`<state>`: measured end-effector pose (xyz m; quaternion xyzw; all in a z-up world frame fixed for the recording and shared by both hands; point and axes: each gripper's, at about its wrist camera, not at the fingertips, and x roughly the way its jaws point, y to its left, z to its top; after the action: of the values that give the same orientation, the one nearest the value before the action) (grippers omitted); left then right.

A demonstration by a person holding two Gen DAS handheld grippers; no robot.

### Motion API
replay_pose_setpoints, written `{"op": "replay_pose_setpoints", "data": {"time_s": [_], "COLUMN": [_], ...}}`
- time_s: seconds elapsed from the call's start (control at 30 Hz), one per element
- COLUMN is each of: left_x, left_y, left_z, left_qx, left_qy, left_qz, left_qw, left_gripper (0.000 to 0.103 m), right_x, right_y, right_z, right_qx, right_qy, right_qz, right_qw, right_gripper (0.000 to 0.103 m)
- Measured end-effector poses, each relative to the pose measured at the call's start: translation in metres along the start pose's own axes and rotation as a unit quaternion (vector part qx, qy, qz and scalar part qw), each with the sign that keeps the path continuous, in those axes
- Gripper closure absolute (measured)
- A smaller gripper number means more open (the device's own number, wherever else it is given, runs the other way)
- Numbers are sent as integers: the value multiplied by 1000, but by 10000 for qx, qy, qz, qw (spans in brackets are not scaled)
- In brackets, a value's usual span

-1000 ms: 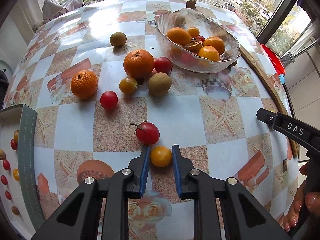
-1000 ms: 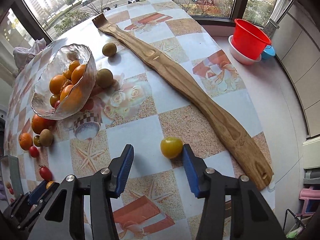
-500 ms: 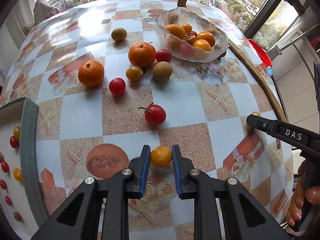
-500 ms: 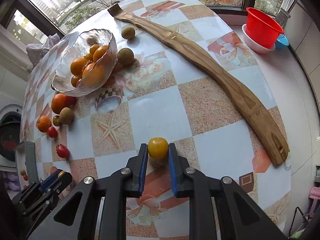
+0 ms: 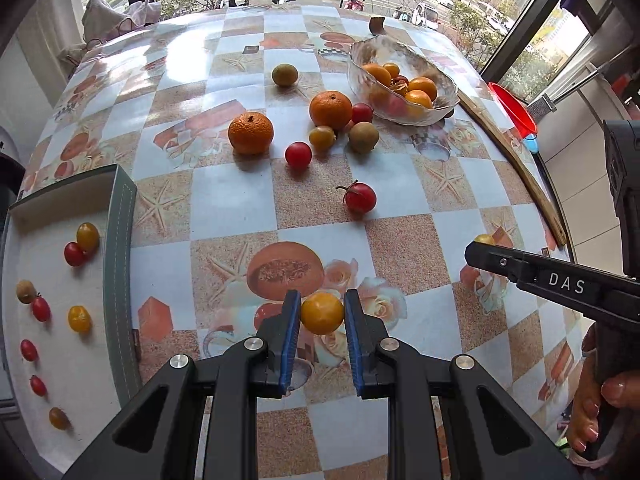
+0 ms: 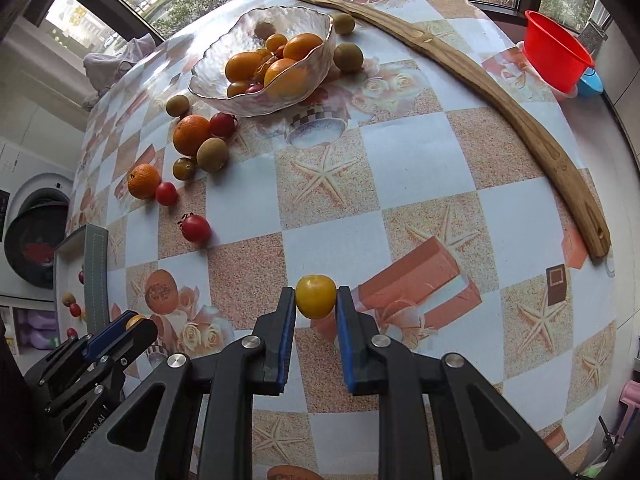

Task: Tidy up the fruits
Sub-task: 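Carry both yellow tomatoes into the white tray and open both tools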

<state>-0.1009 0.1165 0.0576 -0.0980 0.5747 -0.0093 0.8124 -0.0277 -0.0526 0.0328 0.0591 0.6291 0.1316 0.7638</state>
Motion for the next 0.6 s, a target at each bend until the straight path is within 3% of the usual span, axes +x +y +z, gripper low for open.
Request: {"op": "replay_pose_setpoints", "data": {"time_s": [0.6], "left_x": [-62], "left_y": [115], "left_z": [-42], "left_qx": [-892], "left_qy": [-346], "left_qz": [523], "left_qw": [9940], "left_gripper": [79], "right_x": [12], "right_y": [150], "right_z": [-14], "right_qx": [-1241], "right_qy": [263], "right_qz": [534], "right_qw": [9905], "right_gripper": [81]}}
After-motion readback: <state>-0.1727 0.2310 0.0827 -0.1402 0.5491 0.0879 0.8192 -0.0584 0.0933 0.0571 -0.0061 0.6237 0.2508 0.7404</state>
